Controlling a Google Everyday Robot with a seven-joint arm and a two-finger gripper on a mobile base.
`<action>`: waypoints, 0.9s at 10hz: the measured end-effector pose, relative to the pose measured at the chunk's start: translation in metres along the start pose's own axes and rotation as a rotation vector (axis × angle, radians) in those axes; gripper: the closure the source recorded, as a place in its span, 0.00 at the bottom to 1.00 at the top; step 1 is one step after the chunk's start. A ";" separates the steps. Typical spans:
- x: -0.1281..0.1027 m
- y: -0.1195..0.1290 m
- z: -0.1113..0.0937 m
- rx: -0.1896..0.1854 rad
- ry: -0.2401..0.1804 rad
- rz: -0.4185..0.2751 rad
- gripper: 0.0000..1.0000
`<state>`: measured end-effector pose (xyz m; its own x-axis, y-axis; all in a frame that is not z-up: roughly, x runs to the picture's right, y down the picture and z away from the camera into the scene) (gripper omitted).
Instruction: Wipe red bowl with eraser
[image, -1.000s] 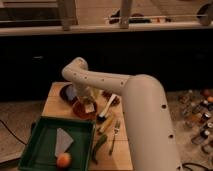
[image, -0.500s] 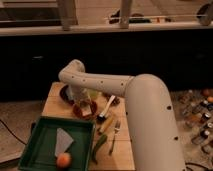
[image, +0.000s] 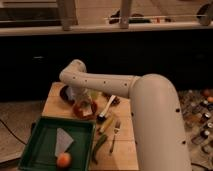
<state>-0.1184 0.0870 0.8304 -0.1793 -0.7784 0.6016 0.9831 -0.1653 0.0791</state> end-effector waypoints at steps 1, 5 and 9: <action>0.000 0.003 -0.002 0.000 0.008 0.009 1.00; 0.000 0.003 -0.003 0.002 0.011 0.011 1.00; 0.000 0.003 -0.003 0.002 0.011 0.010 1.00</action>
<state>-0.1158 0.0849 0.8287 -0.1695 -0.7867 0.5937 0.9850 -0.1558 0.0747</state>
